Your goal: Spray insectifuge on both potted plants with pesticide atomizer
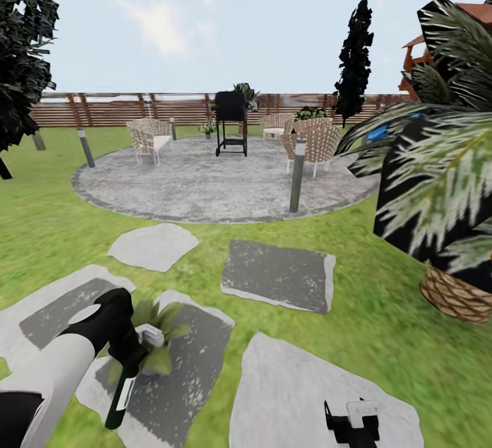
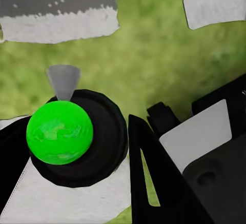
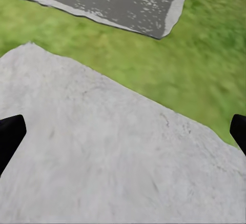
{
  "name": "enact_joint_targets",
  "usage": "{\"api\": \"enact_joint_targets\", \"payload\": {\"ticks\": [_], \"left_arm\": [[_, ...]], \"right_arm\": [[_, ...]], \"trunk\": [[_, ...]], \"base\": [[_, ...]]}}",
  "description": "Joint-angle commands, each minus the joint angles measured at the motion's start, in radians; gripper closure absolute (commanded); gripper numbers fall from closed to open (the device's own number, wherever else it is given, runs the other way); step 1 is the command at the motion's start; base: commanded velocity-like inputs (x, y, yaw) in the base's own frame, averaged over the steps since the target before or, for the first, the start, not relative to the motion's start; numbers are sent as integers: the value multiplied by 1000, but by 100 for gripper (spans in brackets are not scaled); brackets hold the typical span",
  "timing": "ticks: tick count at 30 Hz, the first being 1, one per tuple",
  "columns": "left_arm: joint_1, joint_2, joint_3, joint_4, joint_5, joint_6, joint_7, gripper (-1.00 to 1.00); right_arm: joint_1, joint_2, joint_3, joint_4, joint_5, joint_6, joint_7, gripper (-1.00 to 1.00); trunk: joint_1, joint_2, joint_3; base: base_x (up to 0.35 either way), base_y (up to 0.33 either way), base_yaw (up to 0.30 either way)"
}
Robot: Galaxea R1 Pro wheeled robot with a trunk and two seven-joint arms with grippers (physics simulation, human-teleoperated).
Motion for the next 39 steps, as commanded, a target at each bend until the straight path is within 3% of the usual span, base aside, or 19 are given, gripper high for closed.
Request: {"api": "enact_joint_targets", "payload": {"ticks": [1,11,25,39], "left_arm": [[0,1,-5,-1,-6,10,-10,100],[18,13,-5,7,-6,7,-6,100],[93,15,-4,7,-7,2,-3,100],[96,15,0,-7,-6,4,-2,100]], "right_arm": [[-1,0,-4,1,11,-3,-6,-100],[0,2,-4,1,11,-1,-6,-100],[0,3,-3,1,11,-1,-6,-100],[0,3,-4,1,11,-1,-6,-100]], "trunk": [[0,0,-1],[0,0,-1],[0,0,-2],[4,-7,-11]], "base": [[243,0,0],[28,0,0],[0,0,11],[0,0,73]]}}
